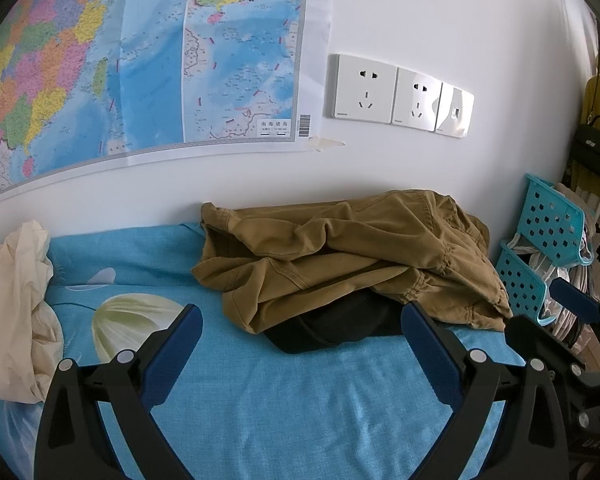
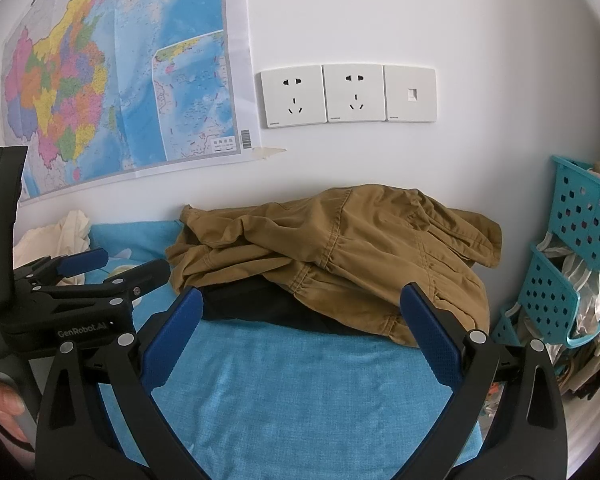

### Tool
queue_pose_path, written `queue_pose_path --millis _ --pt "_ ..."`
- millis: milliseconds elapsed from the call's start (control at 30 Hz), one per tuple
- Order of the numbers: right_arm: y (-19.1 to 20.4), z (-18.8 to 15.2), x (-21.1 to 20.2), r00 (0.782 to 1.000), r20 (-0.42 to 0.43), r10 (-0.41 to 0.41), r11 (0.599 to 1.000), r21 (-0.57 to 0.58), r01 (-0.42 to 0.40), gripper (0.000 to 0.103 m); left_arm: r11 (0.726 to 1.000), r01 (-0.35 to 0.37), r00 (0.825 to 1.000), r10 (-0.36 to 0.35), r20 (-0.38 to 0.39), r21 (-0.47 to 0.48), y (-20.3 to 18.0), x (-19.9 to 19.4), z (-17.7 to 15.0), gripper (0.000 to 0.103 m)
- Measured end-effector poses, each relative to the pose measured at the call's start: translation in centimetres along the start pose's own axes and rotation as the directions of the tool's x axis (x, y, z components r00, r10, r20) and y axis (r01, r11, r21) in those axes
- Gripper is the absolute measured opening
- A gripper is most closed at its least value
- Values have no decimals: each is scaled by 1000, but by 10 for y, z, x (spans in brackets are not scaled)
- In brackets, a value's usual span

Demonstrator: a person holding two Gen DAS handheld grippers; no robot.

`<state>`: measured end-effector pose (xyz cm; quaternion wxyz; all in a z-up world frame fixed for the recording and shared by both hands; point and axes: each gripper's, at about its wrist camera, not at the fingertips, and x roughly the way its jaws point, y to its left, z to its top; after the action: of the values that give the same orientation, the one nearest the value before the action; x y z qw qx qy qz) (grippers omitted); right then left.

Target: Fold large clothes

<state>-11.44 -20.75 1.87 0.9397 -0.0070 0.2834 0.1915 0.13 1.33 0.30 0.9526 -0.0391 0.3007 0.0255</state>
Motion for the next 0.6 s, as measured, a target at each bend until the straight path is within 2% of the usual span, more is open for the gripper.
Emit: queue_pose_path --millis 600 --pt "1 0 3 1000 2 -3 1000 -4 3 97 1000 -4 1000 4 -5 -10 3 1 -1 96"
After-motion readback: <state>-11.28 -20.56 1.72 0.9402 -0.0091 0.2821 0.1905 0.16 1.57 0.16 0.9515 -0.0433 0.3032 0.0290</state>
